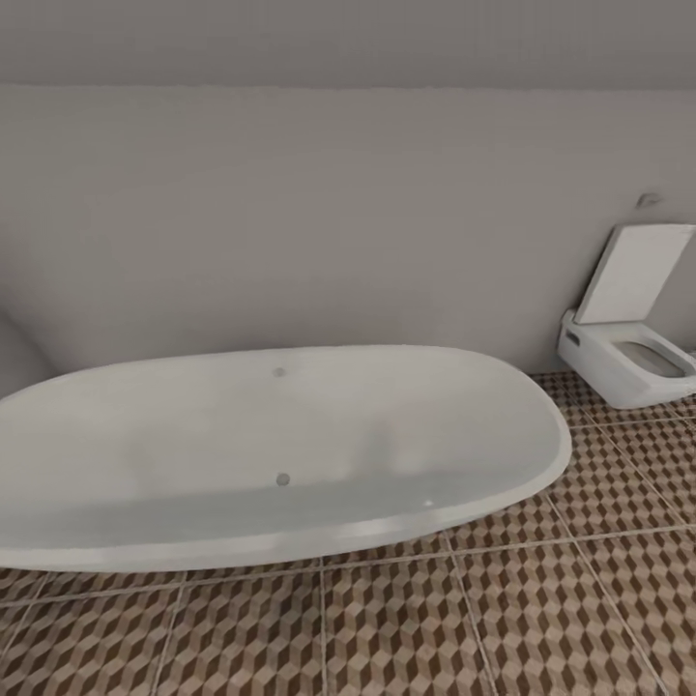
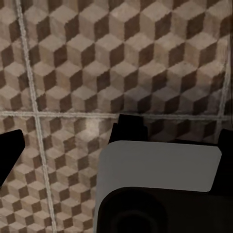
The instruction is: Take the four mousetraps from the cabinet in the bathroom and place them on the bathroom floor. Make sure all four end up on the same floor surface, and ensure that at least two of them are either under or directly next to the same bathroom sink.
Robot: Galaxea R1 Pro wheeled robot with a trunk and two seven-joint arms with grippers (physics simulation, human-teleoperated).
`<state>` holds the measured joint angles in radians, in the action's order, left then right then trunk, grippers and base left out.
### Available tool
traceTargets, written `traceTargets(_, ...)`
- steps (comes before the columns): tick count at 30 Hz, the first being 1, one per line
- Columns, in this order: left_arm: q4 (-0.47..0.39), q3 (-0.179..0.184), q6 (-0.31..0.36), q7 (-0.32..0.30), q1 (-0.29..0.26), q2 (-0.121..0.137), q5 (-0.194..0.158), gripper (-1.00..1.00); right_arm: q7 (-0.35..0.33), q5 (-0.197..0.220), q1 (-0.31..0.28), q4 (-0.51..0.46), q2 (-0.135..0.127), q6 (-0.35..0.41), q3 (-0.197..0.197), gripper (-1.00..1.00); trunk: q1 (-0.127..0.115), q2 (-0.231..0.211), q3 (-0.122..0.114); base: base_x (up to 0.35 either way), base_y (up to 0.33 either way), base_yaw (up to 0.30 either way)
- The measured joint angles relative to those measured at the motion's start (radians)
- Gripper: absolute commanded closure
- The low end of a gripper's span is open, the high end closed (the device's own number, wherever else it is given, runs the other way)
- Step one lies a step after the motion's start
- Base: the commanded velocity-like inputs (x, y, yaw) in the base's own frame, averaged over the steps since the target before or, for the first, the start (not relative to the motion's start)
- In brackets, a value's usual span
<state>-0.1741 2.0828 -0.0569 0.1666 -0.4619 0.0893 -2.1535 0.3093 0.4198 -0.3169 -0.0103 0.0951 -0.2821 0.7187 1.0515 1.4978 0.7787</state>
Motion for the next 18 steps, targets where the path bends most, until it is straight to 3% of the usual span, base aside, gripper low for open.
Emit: traceTargets(18, 0.0, 0.0, 0.0, 0.0, 0.0, 0.0, 0.0, -1.0, 0.0, 0.002, 0.0, 0.0, -0.005, -0.002, -0.001, -1.0, 0.0, 0.0, -0.014, 0.0, 0.0, -0.267)
